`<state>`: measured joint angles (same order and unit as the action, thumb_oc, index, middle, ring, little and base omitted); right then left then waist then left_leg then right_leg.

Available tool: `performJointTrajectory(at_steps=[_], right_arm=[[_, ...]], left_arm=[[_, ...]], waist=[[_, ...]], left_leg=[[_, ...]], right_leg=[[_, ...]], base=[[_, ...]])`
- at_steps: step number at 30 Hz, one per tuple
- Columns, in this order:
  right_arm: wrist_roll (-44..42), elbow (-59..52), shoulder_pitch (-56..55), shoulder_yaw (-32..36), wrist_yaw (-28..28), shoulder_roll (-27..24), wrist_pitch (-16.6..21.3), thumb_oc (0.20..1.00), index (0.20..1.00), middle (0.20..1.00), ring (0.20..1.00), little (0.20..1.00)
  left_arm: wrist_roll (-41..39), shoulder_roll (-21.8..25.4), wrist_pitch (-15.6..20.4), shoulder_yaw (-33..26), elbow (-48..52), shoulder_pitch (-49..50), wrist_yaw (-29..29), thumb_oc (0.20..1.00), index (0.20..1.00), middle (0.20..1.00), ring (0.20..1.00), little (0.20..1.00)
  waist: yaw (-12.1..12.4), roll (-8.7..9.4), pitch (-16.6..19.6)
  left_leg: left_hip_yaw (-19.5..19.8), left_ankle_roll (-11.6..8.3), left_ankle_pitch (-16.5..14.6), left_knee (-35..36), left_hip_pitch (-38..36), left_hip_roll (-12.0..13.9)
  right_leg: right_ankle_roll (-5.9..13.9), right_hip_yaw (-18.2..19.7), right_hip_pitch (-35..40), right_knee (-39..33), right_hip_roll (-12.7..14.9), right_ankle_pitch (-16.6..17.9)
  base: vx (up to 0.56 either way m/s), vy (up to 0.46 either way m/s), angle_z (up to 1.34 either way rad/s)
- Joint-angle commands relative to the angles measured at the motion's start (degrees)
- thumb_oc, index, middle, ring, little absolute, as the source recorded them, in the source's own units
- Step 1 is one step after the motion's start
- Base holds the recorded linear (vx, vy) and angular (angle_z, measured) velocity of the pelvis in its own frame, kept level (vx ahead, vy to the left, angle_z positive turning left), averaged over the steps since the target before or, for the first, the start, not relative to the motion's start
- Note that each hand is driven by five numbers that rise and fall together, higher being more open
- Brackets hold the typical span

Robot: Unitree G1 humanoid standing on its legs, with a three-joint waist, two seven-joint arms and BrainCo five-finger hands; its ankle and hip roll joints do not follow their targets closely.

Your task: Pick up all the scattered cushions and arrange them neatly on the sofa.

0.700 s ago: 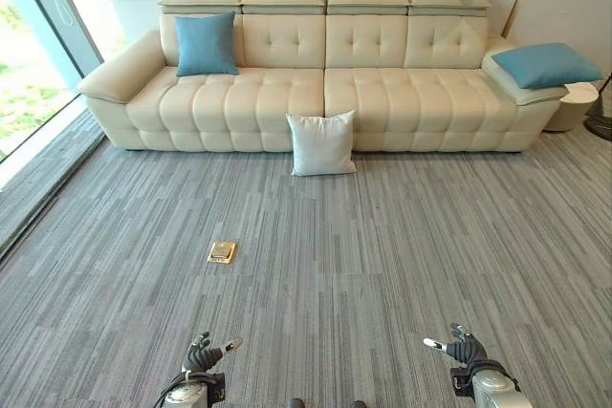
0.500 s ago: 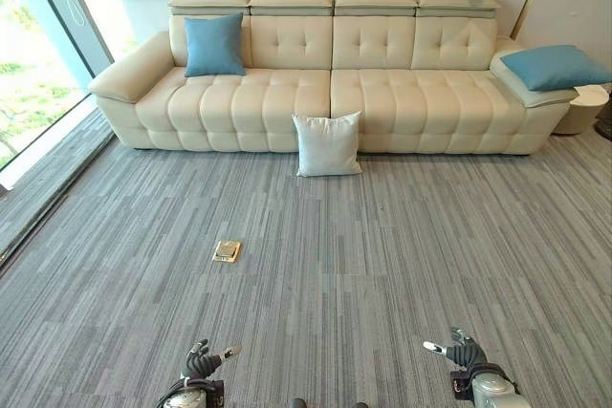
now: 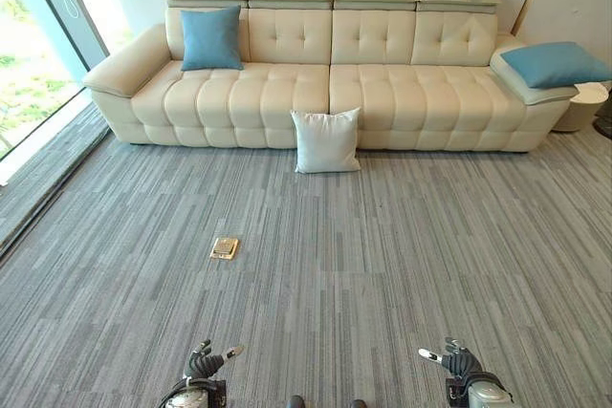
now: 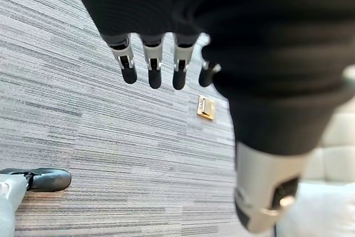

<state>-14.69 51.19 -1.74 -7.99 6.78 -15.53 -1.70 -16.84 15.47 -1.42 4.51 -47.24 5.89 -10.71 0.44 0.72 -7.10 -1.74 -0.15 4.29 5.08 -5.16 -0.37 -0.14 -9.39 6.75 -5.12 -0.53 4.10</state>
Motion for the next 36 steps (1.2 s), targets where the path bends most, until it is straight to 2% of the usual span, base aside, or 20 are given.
performJointTrajectory(at_steps=[1,6,10,17,21,23,24,25,26,28,31,34,36], right_arm=[[-1.2,-2.1,3.0,0.6,0.4,-1.2,1.6,1.0,1.0,1.0,1.0,1.0],[-2.1,-3.6,2.2,1.2,0.7,-0.5,1.9,1.0,1.0,1.0,1.0,1.0],[-1.3,-4.8,3.8,0.4,1.6,-1.0,2.2,1.0,1.0,1.0,1.0,1.0],[-0.1,-5.3,4.9,0.0,2.8,-1.0,2.5,1.0,1.0,1.0,1.0,1.0],[-0.3,-4.5,4.8,0.0,2.3,-0.6,2.3,1.0,1.0,1.0,1.0,1.0],[-0.2,-4.0,4.6,0.1,2.3,-0.5,2.3,1.0,1.0,1.0,1.0,1.0],[0.2,-3.9,4.5,-0.1,2.6,-0.6,2.3,1.0,1.0,1.0,1.0,1.0],[0.2,-3.2,4.4,-0.1,2.8,-0.5,2.2,1.0,1.0,1.0,1.0,1.0],[0.1,-2.8,4.3,0.0,2.8,-0.4,2.1,1.0,1.0,1.0,1.0,1.0],[-0.5,-1.6,4.4,0.3,2.9,-0.3,2.0,1.0,1.0,1.0,1.0,1.0],[-1.3,-0.6,4.4,0.9,3.1,-0.3,1.9,1.0,1.0,1.0,1.0,1.0],[-1.1,-0.8,3.5,1.4,3.0,-0.3,1.6,1.0,1.0,1.0,1.0,1.0],[-0.8,-0.6,2.9,1.9,2.9,-0.4,1.3,1.0,1.0,1.0,1.0,1.0]], left_arm=[[1.3,0.6,1.5,2.2,0.7,-4.5,0.1,1.0,1.0,1.0,1.0,1.0],[0.6,0.2,1.2,2.3,0.9,-3.9,0.4,1.0,1.0,1.0,1.0,1.0],[1.4,1.0,1.5,2.4,2.1,-4.9,-1.1,1.0,1.0,1.0,1.0,1.0],[0.3,1.2,2.4,2.3,3.2,-5.8,-3.0,1.0,1.0,1.0,1.0,1.0],[0.5,1.3,2.1,3.2,3.2,-6.6,-2.8,1.0,1.0,1.0,1.0,1.0],[1.4,1.4,1.8,3.9,3.7,-6.6,-2.6,1.0,1.0,1.0,1.0,1.0],[1.4,1.4,1.7,4.0,4.6,-6.0,-2.3,1.0,1.0,1.0,1.0,1.0],[1.2,1.2,1.6,3.9,4.6,-5.6,-2.3,1.0,1.0,1.0,1.0,1.0],[1.1,1.0,1.5,3.8,4.5,-5.4,-2.3,1.0,1.0,1.0,1.0,1.0],[0.6,0.7,1.5,3.7,3.9,-5.7,-2.3,1.0,1.0,1.0,1.0,1.0],[0.6,0.7,1.4,3.6,3.6,-6.2,-1.9,1.0,1.0,1.0,1.0,1.0],[1.6,1.1,1.4,3.4,3.4,-6.6,-1.5,1.0,1.0,1.0,1.0,1.0],[2.0,1.3,1.6,3.0,3.6,-6.5,-1.3,1.0,1.0,1.0,1.0,1.0]], waist=[[0.1,0.82,-1.8],[-0.3,0.7,-2.1],[-0.1,0.39,-3.9],[0.6,1.46,-5.3],[0.3,1.11,-6.3],[-0.2,0.85,-7.4],[-0.3,0.74,-8.5],[-0.2,0.57,-8.9],[0.1,0.5,-9.1],[0.2,0.15,-9.5],[-0.2,0.29,-10.3],[-1.0,0.9,-9.8],[-0.8,1.19,-9.1]], left_leg=[[-0.8,-1.73,-7.7,-0.1,-3.8,-0.1],[-1.1,-1.59,-8.0,-0.1,-3.9,-0.2],[-1.7,-1.01,-7.4,-0.1,-1.5,-0.4],[-1.6,0.59,-7.7,-0.1,0.3,-1.3],[-0.4,2.28,-8.2,-0.1,-0.4,-2.2],[0.0,3.24,-8.5,-0.1,-1.4,-2.8],[-0.1,4.35,-8.9,-0.1,-2.6,-3.7],[-0.2,4.39,-9.4,-0.1,-3.2,-3.8],[-0.4,4.28,-9.8,-0.1,-3.6,-3.9],[-0.9,3.77,-10.5,-0.1,-4.9,-3.7],[-0.7,2.89,-11.5,-0.1,-6.6,-3.9],[-0.6,1.6,-12.5,-0.1,-8.2,-3.7],[-0.7,1.0,-13.3,-0.1,-9.4,-3.7]], right_leg=[[5.18,-0.6,3.7,0.1,3.0,-9.0],[5.34,-0.4,3.6,0.1,3.2,-9.1],[5.67,0.5,0.9,0.1,3.3,-8.1],[6.33,0.7,-0.8,0.8,4.0,-7.3],[6.95,1.2,-6.3,14.2,5.4,-9.9],[6.91,2.1,-10.8,24.4,6.4,-7.9],[6.43,2.8,-14.9,33.4,7.5,-5.6],[6.31,3.3,-16.7,35.4,7.2,-5.6],[6.23,3.6,-18.2,35.0,6.6,-6.2],[6.3,2.2,-20.1,27.8,5.1,-6.4],[8.32,0.8,-19.9,11.6,3.5,-1.2],[9.89,1.5,-19.6,0.1,2.1,1.9],[10.5,-1.0,-20.4,0.1,2.5,1.7]], base=[[0.03,0.011,0.01],[0.03,0.028,0.0],[-0.02,0.047,-0.05],[0.04,0.101,-0.02],[0.03,0.187,-0.07],[0.01,0.228,0.01],[0.04,0.233,-0.02],[0.07,0.188,-0.02],[0.1,0.08,0.0],[0.14,0.023,-0.04],[0.2,-0.056,-0.07],[0.28,-0.104,0.03],[0.37,-0.139,0.06]])
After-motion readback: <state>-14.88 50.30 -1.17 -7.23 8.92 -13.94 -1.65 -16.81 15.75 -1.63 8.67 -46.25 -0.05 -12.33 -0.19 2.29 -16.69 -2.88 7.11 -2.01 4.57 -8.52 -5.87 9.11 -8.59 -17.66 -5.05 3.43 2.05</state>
